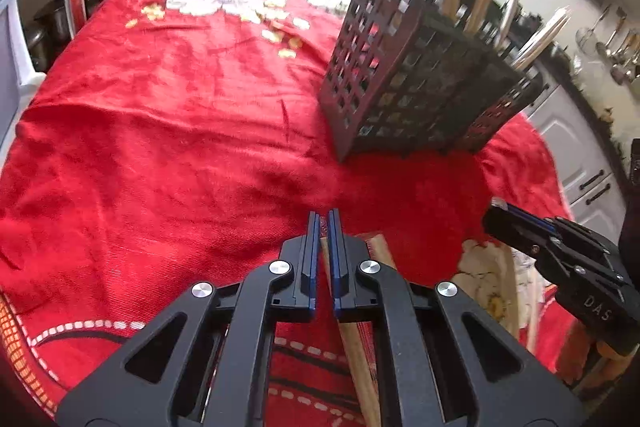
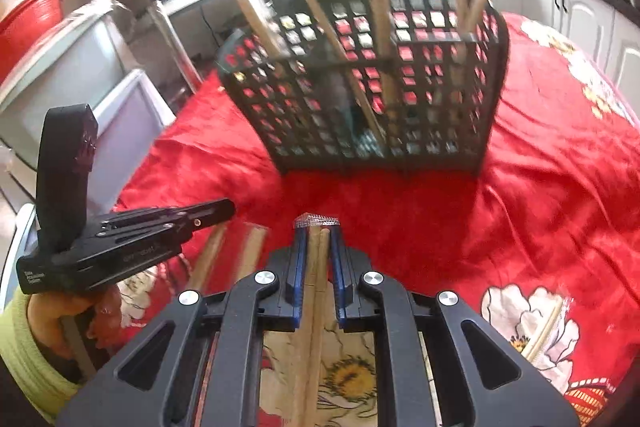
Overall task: Organize utensils
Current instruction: 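Lift the held chopsticks with both grippers and carry them above the caddy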
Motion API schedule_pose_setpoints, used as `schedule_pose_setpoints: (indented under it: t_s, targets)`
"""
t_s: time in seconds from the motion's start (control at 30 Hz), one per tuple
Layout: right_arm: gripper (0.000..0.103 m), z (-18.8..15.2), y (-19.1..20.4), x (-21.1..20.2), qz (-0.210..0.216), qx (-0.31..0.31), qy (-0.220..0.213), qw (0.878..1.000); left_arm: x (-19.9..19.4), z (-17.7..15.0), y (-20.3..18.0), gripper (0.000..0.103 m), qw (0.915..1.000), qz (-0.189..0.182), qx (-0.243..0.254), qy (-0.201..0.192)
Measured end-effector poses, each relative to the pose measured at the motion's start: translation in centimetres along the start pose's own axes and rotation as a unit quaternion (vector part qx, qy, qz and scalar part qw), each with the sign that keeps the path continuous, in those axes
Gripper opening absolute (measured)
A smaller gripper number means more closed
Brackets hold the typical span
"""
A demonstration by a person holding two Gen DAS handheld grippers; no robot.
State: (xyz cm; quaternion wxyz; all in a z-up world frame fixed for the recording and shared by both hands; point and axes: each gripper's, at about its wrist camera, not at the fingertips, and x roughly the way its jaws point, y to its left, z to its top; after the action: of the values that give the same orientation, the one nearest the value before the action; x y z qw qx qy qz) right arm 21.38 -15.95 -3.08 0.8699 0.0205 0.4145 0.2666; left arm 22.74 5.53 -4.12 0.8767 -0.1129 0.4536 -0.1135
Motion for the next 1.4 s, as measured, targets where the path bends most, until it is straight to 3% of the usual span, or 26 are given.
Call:
schedule_pose_setpoints:
  t_s: [0.7,1.4]
  targets:
    - [0.011,2.3,2.5,-6.8,0.025,-0.044,-0.104,0.993,-9.1,2.6,-3.2,0.002,0.9925,-0.046,0.026,-0.110]
    - [0.011,4.9,2.5,-14.0,0.021,-0.048,-0.199,0.979,-14.4,6.3,-8.2,0.002,0.9785,-0.067,0.066,-0.184]
